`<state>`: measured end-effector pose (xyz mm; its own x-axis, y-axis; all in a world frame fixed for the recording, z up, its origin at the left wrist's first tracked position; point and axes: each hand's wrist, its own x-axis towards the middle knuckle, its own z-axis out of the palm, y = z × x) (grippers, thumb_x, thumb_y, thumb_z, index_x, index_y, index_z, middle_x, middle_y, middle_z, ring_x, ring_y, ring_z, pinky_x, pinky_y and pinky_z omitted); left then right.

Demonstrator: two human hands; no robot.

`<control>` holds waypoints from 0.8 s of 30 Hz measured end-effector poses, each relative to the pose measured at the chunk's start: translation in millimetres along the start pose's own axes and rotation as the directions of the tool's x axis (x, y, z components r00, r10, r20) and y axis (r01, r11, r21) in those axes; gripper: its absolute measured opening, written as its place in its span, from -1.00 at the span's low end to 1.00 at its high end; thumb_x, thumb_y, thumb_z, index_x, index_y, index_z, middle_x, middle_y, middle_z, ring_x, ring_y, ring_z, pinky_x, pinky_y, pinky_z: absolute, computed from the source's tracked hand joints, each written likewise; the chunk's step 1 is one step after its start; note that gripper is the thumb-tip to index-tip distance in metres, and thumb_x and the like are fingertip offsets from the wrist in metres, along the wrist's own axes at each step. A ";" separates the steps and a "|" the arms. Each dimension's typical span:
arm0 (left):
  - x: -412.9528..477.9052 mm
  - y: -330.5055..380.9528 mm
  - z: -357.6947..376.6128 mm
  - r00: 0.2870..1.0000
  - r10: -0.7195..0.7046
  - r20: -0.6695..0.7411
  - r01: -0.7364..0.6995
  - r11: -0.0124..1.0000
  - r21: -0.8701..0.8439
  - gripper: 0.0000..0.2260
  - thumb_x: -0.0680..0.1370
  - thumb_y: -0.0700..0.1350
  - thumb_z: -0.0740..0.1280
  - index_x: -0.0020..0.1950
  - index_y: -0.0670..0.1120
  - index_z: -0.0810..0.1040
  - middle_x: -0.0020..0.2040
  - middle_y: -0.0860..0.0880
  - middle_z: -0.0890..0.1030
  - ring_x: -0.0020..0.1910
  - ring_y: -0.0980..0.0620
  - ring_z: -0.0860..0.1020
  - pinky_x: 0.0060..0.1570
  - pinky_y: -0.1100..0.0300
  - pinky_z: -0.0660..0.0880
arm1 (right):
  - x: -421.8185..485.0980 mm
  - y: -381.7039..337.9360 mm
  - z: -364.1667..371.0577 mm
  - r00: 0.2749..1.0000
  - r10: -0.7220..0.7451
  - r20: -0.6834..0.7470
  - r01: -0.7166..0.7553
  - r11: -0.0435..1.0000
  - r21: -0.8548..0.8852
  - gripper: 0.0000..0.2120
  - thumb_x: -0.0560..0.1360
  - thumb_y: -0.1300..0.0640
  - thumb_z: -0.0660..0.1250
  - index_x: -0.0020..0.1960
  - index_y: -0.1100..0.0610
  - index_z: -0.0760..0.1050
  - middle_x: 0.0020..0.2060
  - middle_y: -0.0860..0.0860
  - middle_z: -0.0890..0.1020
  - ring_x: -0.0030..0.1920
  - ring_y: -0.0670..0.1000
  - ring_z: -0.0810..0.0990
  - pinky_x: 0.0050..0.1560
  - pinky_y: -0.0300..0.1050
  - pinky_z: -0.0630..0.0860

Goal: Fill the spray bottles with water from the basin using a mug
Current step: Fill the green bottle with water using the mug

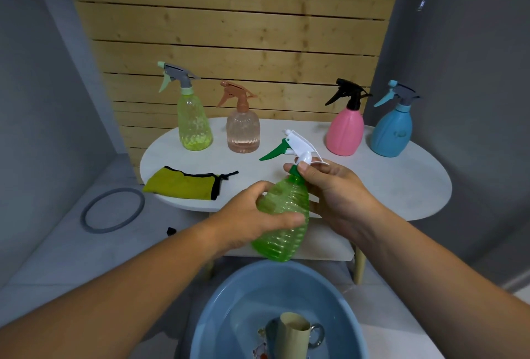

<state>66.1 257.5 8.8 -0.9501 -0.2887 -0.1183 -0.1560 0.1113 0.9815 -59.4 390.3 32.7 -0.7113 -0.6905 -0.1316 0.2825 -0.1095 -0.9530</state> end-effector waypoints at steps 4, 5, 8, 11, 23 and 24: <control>-0.7 -1.8 -6.5 0.998 -0.056 0.037 0.061 0.986 -0.158 -0.40 0.23 0.11 0.56 0.23 -0.02 0.57 0.04 -0.05 0.74 0.03 -0.03 0.71 0.11 0.01 0.61 | -0.2 -0.5 -1.2 1.000 0.009 0.004 -0.009 1.000 0.019 -0.76 0.55 0.12 0.39 0.18 0.18 0.57 0.08 0.04 0.72 0.12 0.13 0.67 0.21 0.19 0.56; -1.4 -1.5 -6.5 0.997 -0.062 0.047 0.068 0.985 -0.157 -0.38 0.22 0.14 0.56 0.24 -0.01 0.57 0.06 -0.03 0.74 0.05 -0.03 0.71 0.11 0.02 0.62 | -0.4 -0.7 -0.8 1.000 0.010 0.008 -0.010 1.000 0.022 -0.75 0.55 0.12 0.39 0.19 0.18 0.57 0.08 0.04 0.72 0.11 0.12 0.67 0.20 0.19 0.57; -4.0 1.2 -1.1 0.998 -0.044 0.049 0.046 0.998 -0.039 -0.31 0.21 0.21 0.62 0.26 0.03 0.52 0.06 0.04 0.74 0.07 0.06 0.71 0.01 0.16 0.64 | -0.3 0.4 1.8 1.000 0.009 0.010 -0.010 1.000 0.025 -0.74 0.55 0.13 0.38 0.21 0.19 0.56 0.08 0.04 0.72 0.10 0.11 0.67 0.19 0.21 0.58; -2.8 1.3 1.7 0.999 -0.048 -0.011 0.048 0.999 0.016 -0.30 0.19 0.18 0.64 0.24 0.03 0.50 0.01 0.06 0.75 0.01 0.08 0.72 -0.01 0.14 0.64 | 0.0 -0.8 1.3 1.000 0.015 0.021 -0.016 0.999 0.034 -0.74 0.56 0.14 0.38 0.22 0.20 0.55 0.09 0.04 0.72 0.10 0.11 0.67 0.19 0.21 0.58; -4.4 -3.2 -11.8 0.978 -0.184 0.096 0.199 0.962 -0.187 -0.51 0.37 -0.03 0.49 0.28 -0.10 0.56 0.07 -0.11 0.72 0.03 -0.08 0.69 0.00 0.05 0.63 | 10.9 -0.7 -6.6 0.998 0.051 0.034 -0.056 0.983 0.174 -0.93 0.53 0.20 0.38 0.01 0.14 0.61 -0.15 0.03 0.67 -0.13 0.00 0.63 0.00 -0.03 0.64; -4.0 -4.5 -13.2 0.978 -0.193 0.083 0.205 0.964 -0.169 -0.50 0.37 -0.02 0.50 0.28 -0.10 0.56 0.09 -0.12 0.72 0.04 -0.09 0.70 0.01 0.04 0.64 | 12.7 0.5 -8.6 0.999 0.052 0.017 -0.054 0.987 0.154 -0.93 0.52 0.19 0.40 0.00 0.13 0.61 -0.14 0.03 0.68 -0.11 0.00 0.64 0.00 -0.04 0.63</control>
<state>74.2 245.6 6.9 -0.9212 -0.2249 -0.3175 -0.2991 -0.1127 0.9476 -73.8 387.6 28.2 -0.6849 -0.7070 -0.1763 0.4161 -0.1808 -0.8912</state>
